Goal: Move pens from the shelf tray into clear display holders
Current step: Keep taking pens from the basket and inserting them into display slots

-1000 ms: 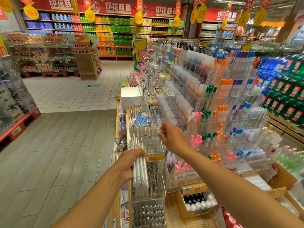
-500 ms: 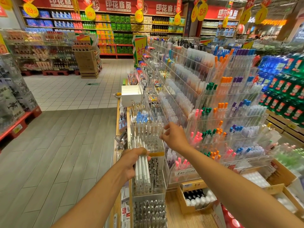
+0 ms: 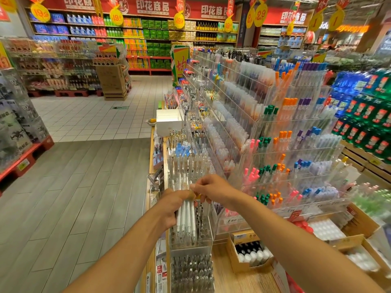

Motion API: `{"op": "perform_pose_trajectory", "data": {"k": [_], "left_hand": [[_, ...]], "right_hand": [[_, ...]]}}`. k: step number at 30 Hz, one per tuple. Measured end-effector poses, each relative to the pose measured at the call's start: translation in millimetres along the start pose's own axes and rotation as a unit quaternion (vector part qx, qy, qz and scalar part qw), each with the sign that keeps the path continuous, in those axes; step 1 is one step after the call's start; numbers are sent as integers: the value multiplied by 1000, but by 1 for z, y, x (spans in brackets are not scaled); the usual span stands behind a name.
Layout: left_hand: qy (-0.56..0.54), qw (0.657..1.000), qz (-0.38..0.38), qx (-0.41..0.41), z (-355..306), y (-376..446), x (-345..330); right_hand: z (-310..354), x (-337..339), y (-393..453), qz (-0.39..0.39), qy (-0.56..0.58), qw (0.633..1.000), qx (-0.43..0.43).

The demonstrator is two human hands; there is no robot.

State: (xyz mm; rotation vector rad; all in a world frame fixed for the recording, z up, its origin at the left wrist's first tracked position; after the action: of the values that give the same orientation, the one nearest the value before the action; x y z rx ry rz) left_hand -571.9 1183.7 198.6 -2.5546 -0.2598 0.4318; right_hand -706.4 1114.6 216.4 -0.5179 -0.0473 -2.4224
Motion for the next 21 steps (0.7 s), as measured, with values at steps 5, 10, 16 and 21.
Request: {"op": "perform_pose_trajectory", "data": {"k": [5,10,16,21], "left_hand": [[-39,998,39,21,-1,-3,-2],[-60,998,-8,30,-1,-1,2],[-74,997,-26,27,-1,2,8],[-79,996,-38,26,0,5,10]], "right_hand": [[2,8,-2,-4,96,995,-17],[7,36,0,-86,213,973,34],[2,66,0,-271,159,945,93],[-2,64,9,-329,30,935,133]]}}
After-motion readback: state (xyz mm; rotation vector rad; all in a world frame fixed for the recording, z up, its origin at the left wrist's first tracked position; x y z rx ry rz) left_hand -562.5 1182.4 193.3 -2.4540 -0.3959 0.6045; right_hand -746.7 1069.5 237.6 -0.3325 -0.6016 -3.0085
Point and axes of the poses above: each hand's wrist, its own y-axis towards the middle knuckle, its own x-axis out of the back of the hand, z = x × y, the point moved 2 cm from there along y, towards the middle knuckle, and after that the axes turned 6 degrees about x, right-handed, at the moved point
